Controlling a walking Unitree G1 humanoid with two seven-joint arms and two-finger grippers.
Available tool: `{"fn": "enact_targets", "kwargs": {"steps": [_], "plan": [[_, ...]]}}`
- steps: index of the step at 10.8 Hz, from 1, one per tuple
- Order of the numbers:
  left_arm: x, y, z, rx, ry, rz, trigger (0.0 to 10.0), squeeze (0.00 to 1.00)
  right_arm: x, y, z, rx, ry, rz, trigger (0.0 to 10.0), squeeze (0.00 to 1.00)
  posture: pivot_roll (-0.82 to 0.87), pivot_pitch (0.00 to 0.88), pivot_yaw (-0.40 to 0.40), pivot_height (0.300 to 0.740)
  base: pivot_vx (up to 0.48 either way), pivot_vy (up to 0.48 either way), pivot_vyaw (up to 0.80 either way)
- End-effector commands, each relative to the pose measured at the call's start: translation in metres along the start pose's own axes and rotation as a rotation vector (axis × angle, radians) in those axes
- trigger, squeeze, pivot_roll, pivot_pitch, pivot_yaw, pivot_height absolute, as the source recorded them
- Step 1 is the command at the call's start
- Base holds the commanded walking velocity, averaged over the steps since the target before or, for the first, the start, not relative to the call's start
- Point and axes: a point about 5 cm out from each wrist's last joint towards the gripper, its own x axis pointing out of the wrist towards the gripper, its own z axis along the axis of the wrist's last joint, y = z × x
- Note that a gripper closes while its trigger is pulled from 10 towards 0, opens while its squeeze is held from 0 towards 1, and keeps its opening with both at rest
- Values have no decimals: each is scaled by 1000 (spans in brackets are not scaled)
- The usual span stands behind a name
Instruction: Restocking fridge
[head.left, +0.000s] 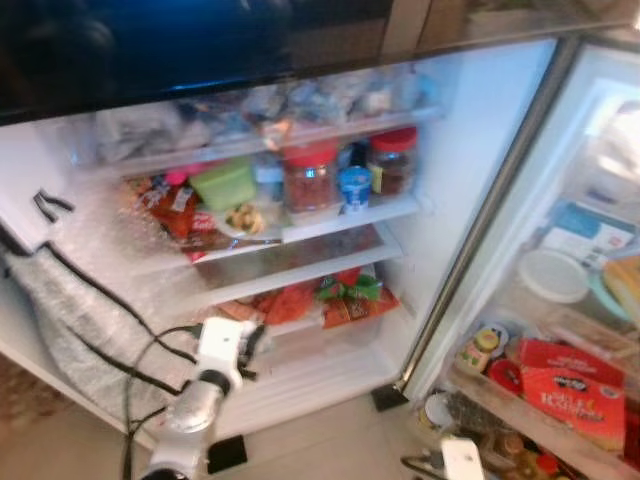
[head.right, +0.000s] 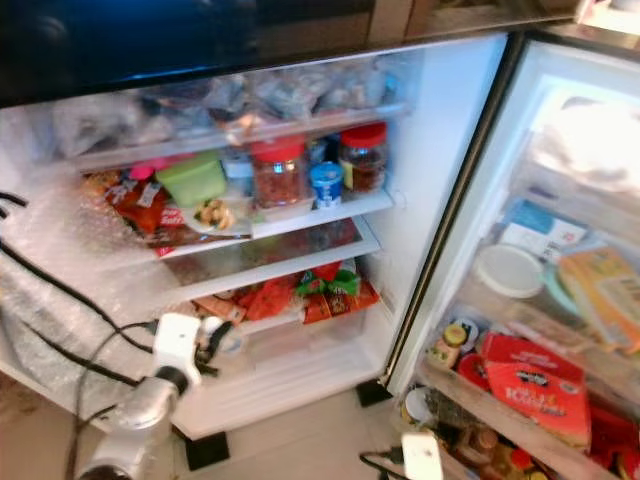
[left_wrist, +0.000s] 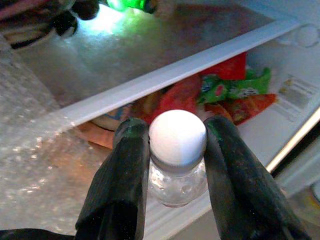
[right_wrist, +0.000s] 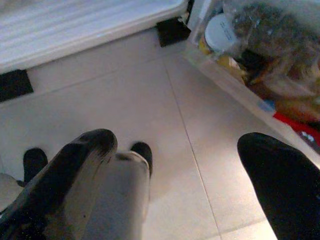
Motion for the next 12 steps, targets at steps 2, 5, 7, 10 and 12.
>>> {"fn": "enact_targets", "kwargs": {"steps": [2, 5, 7, 10, 12], "plan": [[0, -1, 1, 2, 2, 1, 10000, 0, -1, -1, -2, -4, 5, 2, 10000, 0, -90, 22, 44, 740, 0, 0, 0], [0, 1, 0, 3, 2, 18, 10000, 0, -1, 0, -2, -4, 4, 12, 10000, 0, -91, 21, 44, 740, 0, 0, 0], [0, 2, 2, -5, -10, 25, 10000, 0, -1, -1, -3, -16, 8, 13, 10000, 0, -92, 22, 42, 740, 0, 0, 0], [0, 0, 2, -9, -10, 14, 10000, 0, -1, -8, -3, -49, 6, -36, 10000, 0, -93, 22, 42, 740, 0, 0, 0], [0, -1, 2, -13, -9, 10, 10000, 0, -2, -26, 6, -108, -42, -163, 10000, 0, -94, 24, 41, 740, 0, 0, 0]]}}
